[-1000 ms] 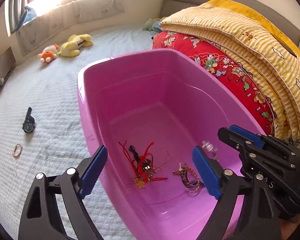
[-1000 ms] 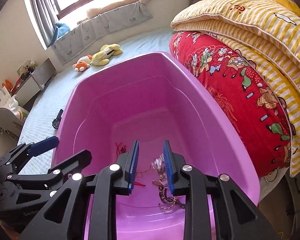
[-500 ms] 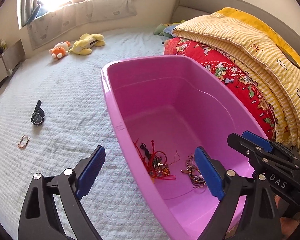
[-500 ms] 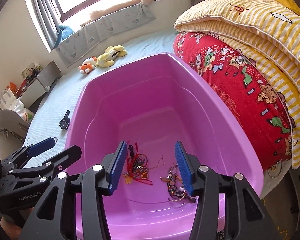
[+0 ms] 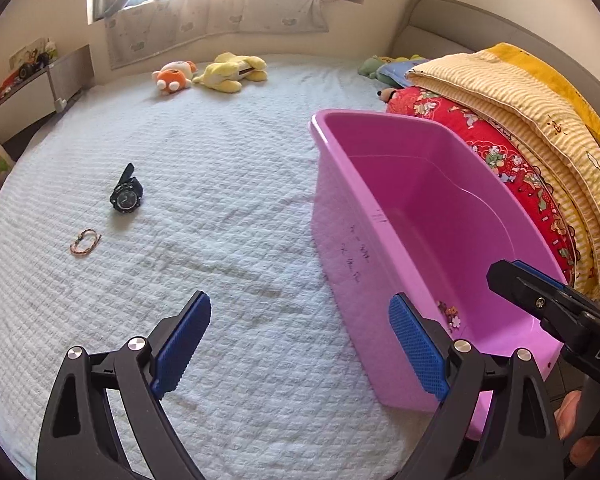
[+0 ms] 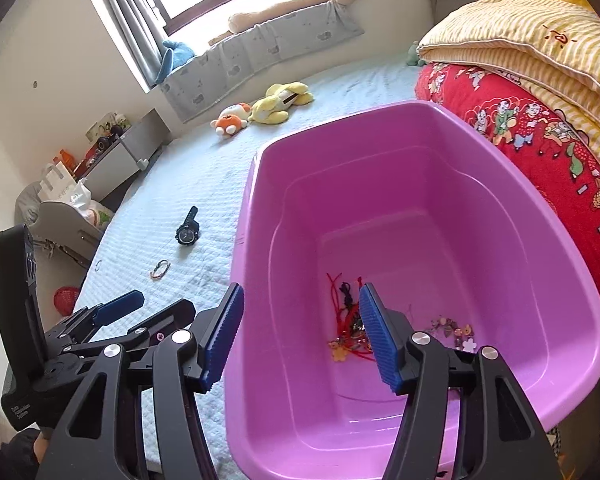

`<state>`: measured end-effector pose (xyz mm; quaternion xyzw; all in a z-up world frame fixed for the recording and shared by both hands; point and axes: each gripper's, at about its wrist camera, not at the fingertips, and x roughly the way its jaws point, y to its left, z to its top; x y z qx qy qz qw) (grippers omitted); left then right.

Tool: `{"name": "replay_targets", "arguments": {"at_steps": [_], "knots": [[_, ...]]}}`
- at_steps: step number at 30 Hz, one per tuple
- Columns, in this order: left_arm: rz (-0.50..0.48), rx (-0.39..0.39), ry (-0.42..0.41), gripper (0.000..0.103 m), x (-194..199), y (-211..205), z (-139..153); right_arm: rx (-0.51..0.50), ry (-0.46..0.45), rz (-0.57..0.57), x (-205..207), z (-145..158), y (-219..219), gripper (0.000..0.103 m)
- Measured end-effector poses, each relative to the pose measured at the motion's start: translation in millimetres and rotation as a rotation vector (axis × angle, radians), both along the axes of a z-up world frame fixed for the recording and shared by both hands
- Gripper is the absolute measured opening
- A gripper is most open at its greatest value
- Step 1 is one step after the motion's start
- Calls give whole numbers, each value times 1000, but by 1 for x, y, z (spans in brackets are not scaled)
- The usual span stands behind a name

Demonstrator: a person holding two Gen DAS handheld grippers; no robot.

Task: Organize jewelry
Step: 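Withdraw both open tools from the tub back over the bed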

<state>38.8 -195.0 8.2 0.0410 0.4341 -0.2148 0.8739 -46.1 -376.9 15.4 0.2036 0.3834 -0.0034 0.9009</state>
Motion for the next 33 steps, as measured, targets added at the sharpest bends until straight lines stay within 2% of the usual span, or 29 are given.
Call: {"name": "replay_targets", "arguments": {"at_steps": [8, 12, 17, 25, 33], "knots": [[122, -1, 23, 90, 7, 67, -14, -10, -59, 125, 15, 16, 52, 62], [177, -5, 18, 90, 7, 100, -19, -31, -117, 209, 20, 29, 85, 67], [225, 17, 2, 90, 4, 135, -25, -44, -141, 277, 31, 32, 122, 68], [309, 14, 3, 90, 0, 190, -42, -19, -131, 380, 46, 13, 185, 72], [408, 6, 43, 90, 9, 237, -76, -38, -66, 424, 63, -37, 227, 73]]}}
